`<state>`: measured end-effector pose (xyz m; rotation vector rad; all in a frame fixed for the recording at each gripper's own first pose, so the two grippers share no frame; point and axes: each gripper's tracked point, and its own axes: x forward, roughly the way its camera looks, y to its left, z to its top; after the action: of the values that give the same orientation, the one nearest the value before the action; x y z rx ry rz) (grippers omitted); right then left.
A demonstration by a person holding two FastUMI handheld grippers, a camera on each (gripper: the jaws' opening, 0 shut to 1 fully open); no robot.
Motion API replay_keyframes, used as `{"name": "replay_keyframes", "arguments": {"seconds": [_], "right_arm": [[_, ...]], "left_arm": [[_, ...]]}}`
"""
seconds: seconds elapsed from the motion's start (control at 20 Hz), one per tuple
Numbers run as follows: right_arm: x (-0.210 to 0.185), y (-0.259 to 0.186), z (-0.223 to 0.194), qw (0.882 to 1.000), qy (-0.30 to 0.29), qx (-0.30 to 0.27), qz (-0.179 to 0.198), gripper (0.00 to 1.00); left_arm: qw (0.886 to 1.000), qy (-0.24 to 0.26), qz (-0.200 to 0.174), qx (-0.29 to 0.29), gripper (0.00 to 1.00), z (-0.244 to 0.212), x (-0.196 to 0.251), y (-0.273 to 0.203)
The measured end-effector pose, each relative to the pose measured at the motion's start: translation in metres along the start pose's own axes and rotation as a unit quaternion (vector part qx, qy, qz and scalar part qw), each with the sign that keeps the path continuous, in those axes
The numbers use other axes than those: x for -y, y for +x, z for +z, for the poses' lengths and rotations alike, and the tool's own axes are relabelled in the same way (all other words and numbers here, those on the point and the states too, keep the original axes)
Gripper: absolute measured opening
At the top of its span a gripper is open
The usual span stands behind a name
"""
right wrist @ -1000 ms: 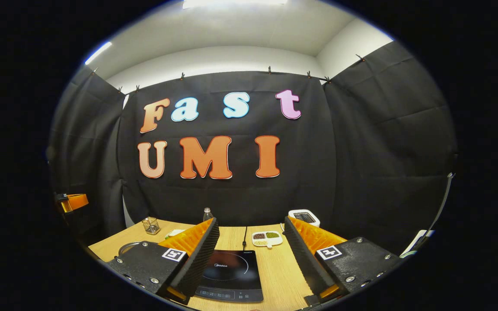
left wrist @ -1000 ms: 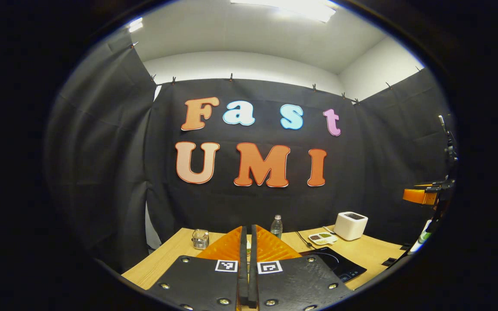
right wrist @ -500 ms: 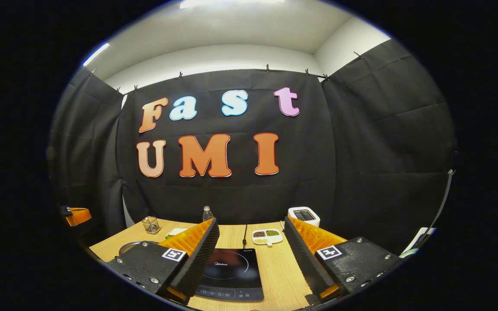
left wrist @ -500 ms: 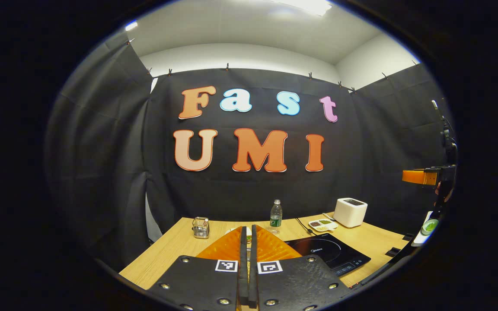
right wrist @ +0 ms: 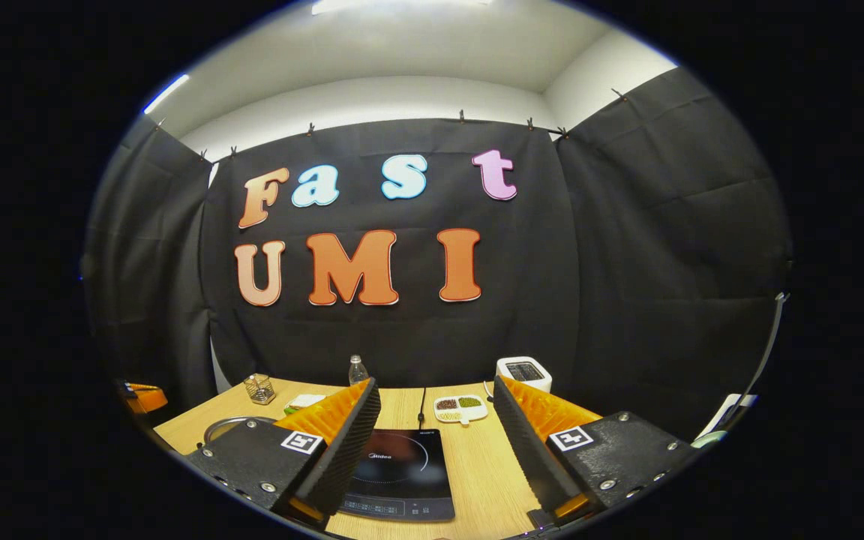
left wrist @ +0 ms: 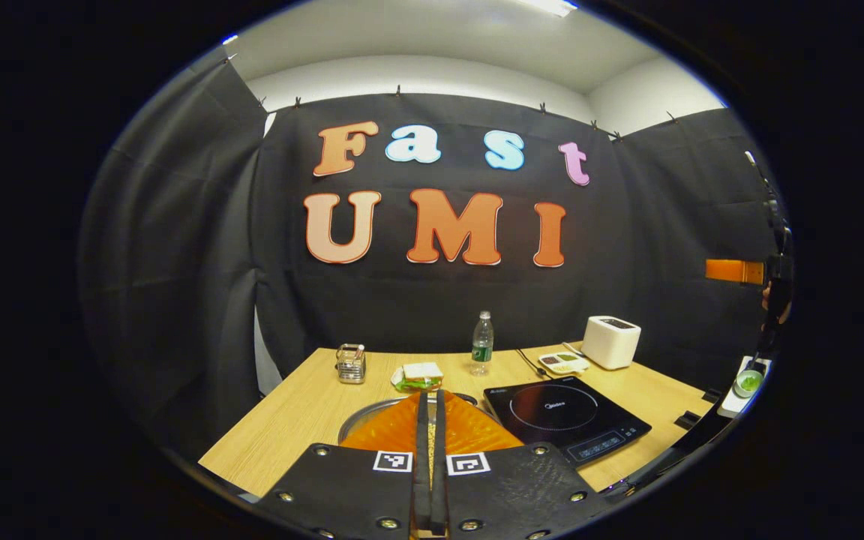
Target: First push the handle of the pot to place it horizontally, then grasp the pot with both hands and set it on the induction cooktop.
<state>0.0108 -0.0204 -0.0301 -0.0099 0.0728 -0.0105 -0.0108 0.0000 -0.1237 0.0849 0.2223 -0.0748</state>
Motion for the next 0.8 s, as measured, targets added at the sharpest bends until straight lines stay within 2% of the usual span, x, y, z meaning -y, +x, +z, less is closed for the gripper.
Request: {"name": "replay_keyframes", "arguments": {"seconds": [0.5, 0.8], "right_arm": [[-0.003, 0.005, -0.008, 1.000, 0.006, -0.007, 0.003, 0.94], [-0.006, 0.007, -0.014, 1.000, 0.004, -0.014, 0.005, 0.94]], "left_arm": [[0.996, -0.006, 0.013, -0.086, 0.02, -0.084, -0.014, 0.001], [0.988, -0.042, 0.028, -0.149, 0.02, -0.141, -0.028, -0.003]]}}
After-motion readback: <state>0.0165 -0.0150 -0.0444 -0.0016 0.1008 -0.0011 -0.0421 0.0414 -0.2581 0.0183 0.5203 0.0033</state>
